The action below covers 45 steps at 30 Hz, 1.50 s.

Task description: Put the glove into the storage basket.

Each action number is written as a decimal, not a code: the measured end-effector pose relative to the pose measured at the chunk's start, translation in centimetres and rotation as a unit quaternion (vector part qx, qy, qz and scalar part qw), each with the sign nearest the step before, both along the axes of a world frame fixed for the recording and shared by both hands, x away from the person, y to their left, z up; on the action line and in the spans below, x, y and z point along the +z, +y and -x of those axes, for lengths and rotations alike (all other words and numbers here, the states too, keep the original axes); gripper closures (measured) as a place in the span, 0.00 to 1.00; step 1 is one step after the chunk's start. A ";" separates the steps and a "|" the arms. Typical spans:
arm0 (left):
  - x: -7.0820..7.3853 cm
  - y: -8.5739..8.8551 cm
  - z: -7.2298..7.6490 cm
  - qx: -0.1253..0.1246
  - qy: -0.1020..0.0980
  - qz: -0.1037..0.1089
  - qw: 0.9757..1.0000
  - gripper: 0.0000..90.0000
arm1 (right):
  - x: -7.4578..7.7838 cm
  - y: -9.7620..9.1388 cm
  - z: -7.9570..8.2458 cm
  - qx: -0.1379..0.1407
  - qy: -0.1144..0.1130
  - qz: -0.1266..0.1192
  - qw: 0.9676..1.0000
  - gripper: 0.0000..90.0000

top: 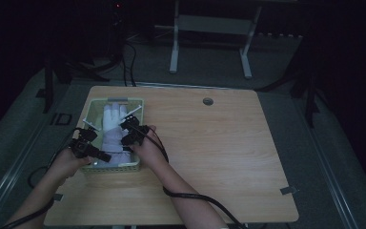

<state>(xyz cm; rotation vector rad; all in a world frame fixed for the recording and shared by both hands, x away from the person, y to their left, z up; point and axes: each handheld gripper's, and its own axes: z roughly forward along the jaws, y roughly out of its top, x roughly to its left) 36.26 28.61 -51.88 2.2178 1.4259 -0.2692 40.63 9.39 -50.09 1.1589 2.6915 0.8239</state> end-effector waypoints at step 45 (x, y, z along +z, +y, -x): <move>5.0 -6.7 5.7 -0.005 -0.248 0.095 0.964 0.03 | 3.5 -8.9 1.8 0.074 -0.077 -0.089 0.990 0.16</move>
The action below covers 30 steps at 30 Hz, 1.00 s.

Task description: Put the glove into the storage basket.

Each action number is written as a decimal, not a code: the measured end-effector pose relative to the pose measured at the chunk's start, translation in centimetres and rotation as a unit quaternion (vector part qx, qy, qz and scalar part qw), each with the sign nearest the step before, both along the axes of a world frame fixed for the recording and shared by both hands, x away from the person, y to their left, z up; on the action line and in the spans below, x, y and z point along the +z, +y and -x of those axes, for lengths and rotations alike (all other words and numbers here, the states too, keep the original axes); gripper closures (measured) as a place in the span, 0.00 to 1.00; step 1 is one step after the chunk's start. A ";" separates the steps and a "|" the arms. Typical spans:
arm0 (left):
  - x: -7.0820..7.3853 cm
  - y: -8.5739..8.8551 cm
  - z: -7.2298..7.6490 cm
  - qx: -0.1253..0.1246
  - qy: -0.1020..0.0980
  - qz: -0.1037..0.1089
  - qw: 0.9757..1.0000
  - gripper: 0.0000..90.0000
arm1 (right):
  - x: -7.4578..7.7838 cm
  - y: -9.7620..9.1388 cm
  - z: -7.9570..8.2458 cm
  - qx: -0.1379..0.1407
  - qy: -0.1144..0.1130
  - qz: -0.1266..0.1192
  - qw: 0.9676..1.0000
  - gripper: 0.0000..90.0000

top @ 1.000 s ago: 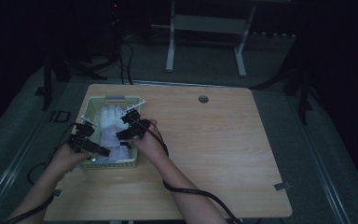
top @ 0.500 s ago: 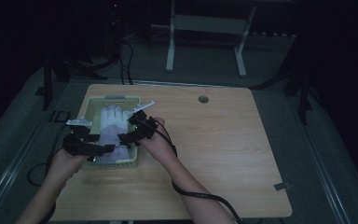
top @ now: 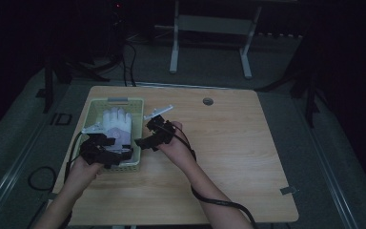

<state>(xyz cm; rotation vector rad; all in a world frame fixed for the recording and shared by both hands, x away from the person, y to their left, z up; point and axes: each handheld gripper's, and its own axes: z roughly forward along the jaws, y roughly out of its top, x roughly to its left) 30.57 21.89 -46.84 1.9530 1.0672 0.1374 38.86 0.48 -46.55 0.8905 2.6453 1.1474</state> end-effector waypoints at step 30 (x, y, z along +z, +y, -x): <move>-1.5 -10.8 2.4 -0.143 -0.041 0.002 0.989 0.03 | -2.5 -9.9 1.9 -0.015 -0.011 0.014 1.000 0.16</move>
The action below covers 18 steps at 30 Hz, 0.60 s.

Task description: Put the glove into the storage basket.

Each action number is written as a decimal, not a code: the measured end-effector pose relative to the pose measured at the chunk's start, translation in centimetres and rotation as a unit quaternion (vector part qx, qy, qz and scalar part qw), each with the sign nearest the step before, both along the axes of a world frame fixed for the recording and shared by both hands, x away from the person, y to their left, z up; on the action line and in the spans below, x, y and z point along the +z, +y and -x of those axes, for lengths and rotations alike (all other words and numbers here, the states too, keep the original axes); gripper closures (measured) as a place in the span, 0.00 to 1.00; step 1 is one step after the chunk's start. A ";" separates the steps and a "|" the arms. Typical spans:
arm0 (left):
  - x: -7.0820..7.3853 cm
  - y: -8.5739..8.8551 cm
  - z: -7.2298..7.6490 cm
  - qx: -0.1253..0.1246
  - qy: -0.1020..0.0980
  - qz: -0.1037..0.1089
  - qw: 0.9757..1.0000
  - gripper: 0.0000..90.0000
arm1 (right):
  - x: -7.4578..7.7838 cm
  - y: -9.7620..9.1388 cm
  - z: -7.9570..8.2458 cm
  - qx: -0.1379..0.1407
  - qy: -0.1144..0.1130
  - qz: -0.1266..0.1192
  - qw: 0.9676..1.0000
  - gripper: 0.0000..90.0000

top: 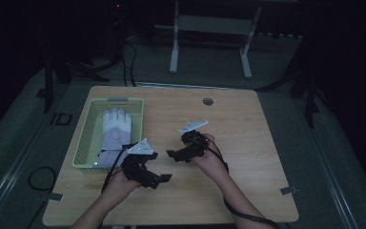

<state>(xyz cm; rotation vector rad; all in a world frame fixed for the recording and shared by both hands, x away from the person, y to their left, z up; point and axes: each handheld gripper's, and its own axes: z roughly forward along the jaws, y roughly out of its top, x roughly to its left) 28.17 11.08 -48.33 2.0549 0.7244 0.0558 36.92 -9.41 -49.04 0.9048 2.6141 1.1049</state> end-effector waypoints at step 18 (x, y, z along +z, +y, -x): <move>-3.5 -3.6 0.1 -0.032 0.001 -0.006 0.999 0.03 | -3.0 -5.1 1.4 -0.014 -0.004 0.015 1.000 0.16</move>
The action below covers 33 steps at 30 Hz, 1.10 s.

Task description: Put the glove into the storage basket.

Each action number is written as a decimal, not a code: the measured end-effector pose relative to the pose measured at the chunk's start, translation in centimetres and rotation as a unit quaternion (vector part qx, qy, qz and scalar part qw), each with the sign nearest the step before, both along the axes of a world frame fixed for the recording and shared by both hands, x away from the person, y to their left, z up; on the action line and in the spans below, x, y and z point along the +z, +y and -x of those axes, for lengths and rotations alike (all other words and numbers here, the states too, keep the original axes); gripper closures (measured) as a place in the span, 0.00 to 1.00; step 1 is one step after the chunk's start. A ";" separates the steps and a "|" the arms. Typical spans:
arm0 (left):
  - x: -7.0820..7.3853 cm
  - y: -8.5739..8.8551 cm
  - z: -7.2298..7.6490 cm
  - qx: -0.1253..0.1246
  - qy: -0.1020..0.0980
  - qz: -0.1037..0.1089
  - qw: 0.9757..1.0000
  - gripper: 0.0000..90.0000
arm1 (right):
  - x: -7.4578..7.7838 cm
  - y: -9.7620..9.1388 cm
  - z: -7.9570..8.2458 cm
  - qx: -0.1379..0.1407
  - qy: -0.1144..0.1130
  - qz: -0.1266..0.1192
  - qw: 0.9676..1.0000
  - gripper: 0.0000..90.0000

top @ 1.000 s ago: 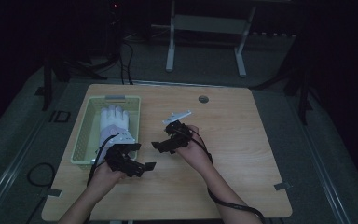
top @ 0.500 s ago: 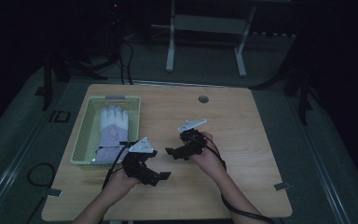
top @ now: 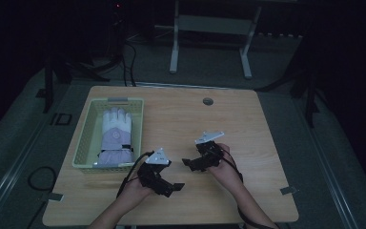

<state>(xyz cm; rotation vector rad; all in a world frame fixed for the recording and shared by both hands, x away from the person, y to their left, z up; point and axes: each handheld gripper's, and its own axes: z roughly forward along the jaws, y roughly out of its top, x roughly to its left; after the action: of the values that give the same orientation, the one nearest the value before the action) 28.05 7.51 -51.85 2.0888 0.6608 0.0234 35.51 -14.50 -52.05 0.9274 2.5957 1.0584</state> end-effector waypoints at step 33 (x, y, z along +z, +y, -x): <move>-4.8 -3.7 1.7 -0.051 -0.014 -0.042 0.998 0.03 | -3.4 -6.1 3.1 -0.019 -0.015 -0.008 1.000 0.16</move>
<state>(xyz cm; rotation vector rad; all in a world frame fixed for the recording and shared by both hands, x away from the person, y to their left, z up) 26.39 3.77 -56.70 2.1963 0.5438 0.0242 32.45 -20.62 -55.44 0.9518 2.5385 1.0754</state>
